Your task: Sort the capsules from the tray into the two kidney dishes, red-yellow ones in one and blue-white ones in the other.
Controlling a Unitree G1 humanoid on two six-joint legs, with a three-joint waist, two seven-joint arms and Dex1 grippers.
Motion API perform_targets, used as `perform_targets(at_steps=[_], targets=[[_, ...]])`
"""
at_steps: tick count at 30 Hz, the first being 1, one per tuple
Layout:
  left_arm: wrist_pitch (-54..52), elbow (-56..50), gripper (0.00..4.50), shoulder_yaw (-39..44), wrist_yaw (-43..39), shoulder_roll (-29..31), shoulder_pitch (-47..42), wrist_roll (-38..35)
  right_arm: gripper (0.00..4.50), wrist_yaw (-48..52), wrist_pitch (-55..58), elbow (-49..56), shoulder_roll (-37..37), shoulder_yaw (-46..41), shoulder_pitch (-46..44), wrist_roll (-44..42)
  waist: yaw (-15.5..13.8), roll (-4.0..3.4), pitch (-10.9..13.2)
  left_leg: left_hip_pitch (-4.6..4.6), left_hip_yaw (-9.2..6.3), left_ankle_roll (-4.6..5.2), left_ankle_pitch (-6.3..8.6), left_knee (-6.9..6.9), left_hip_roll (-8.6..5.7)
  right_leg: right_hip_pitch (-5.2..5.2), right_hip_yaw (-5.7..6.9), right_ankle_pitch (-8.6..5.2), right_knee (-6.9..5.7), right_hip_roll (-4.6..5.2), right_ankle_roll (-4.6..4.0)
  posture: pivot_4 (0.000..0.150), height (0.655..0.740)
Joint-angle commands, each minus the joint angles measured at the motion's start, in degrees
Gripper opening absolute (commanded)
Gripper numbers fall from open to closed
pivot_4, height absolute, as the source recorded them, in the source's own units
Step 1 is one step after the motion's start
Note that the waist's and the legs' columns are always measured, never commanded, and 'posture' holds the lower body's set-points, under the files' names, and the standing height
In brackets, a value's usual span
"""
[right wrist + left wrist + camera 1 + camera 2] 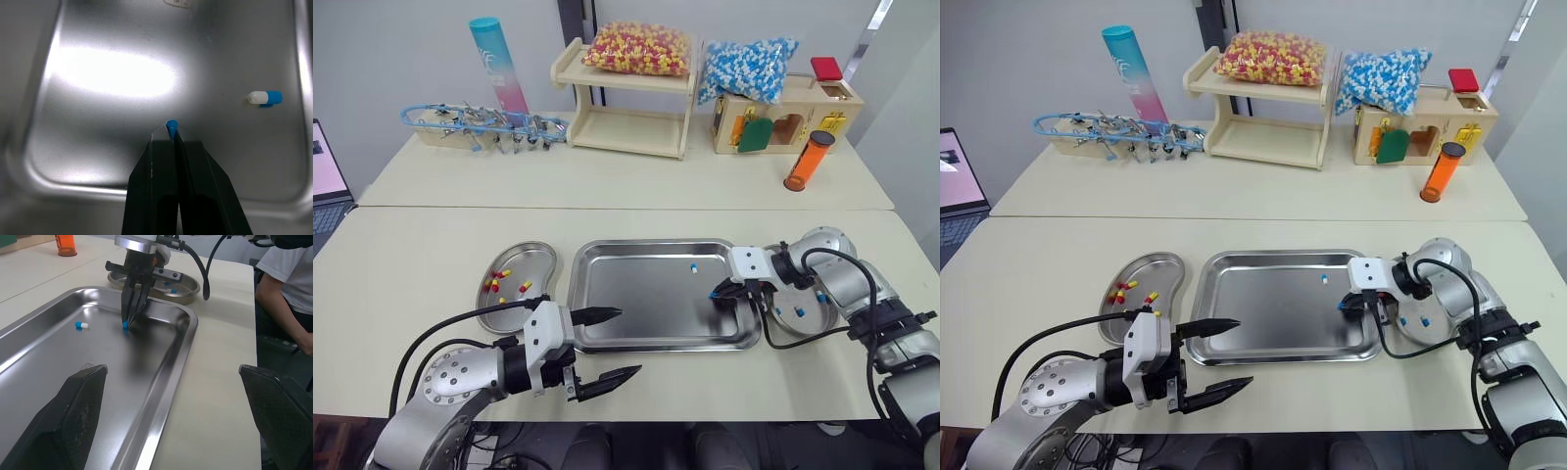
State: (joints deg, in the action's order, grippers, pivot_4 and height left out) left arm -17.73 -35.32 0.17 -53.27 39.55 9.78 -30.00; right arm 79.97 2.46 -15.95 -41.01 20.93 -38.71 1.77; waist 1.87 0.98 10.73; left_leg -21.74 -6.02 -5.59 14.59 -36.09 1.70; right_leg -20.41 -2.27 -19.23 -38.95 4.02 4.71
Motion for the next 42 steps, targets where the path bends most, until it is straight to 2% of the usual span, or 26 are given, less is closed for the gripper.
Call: perform_targets(at_steps=[1,7,11,16,24,28,32,39,42], targets=[[2.0,-0.7,4.50,-0.3,-0.7,-0.5,0.4,-0.1,0.02,-0.1,5.8,11.9,-3.3,-5.6,2.7,-4.8,0.0,-0.02,0.0,-0.03,0.00,0.00,0.00,0.00,0.00,-0.04,0.00,0.00,0.00,0.00,0.00,0.150,0.7400],[-0.2,-1.6,4.50,-0.6,0.3,-1.6,-0.8,-2.8,0.02,-2.4,15.8,24.7,-10.0,-13.8,9.1,-9.9,-0.3,-0.02,0.0,-0.05,-0.01,0.00,0.00,0.00,0.00,-0.04,0.01,0.00,0.00,0.00,0.00,0.150,0.7400],[-0.9,-1.8,4.50,-1.8,0.2,-2.6,-4.2,-4.1,0.02,-4.2,20.6,25.6,-18.2,-23.2,17.5,-11.4,-0.9,-0.01,0.0,-0.13,-0.04,0.01,0.01,-0.02,-0.05,-0.03,0.06,0.00,0.05,0.03,0.01,0.150,0.7400],[-1.6,-1.7,4.50,-2.8,1.0,-4.9,-7.1,-5.8,0.02,-6.9,19.1,23.0,-20.9,-26.1,22.0,-10.6,0.2,-0.03,0.0,-0.01,-0.01,0.02,0.01,0.00,-0.03,0.00,0.01,0.00,-0.01,0.00,0.00,0.150,0.7400],[0.4,-1.6,4.50,-5.0,-0.5,-6.7,-8.8,-5.6,0.02,-10.1,18.5,20.9,-20.2,-24.4,22.5,-9.4,0.3,-0.06,0.0,-0.02,0.05,0.01,0.00,-0.01,-0.03,-0.01,-0.05,0.00,0.00,0.00,0.01,0.150,0.7400],[0.2,-1.6,4.50,-4.7,-1.2,-6.1,-9.6,-6.3,0.94,-10.7,17.3,20.1,-20.1,-23.9,21.8,-9.2,0.1,-0.06,0.0,-0.02,0.05,0.01,0.00,-0.02,-0.03,-0.01,-0.05,0.00,0.01,0.00,0.01,0.150,0.7400],[-3.7,-3.0,4.50,-2.2,-0.2,-4.1,-8.8,-9.8,2.14,-11.1,16.7,20.1,-20.7,-24.9,21.6,-9.9,0.1,-0.05,0.0,-0.02,0.05,0.01,0.00,-0.01,-0.03,0.00,-0.05,0.00,0.01,0.00,0.01,0.150,0.7400],[-7.9,-1.7,4.50,12.0,5.4,-0.2,-1.8,-13.9,4.42,-9.2,10.6,21.0,-21.8,-32.6,28.2,-13.9,-0.1,-0.05,0.0,-0.04,0.01,0.01,0.01,-0.01,-0.03,0.00,-0.03,0.00,0.03,0.01,0.01,0.150,0.7400],[-7.5,2.5,4.50,20.6,6.4,1.5,1.4,-12.5,4.42,-9.1,9.3,22.0,-20.9,-37.9,32.0,-16.8,-0.1,-0.05,0.0,-0.01,0.01,0.02,0.01,0.00,-0.03,0.01,-0.02,-0.01,0.02,0.00,0.01,0.150,0.7400]])
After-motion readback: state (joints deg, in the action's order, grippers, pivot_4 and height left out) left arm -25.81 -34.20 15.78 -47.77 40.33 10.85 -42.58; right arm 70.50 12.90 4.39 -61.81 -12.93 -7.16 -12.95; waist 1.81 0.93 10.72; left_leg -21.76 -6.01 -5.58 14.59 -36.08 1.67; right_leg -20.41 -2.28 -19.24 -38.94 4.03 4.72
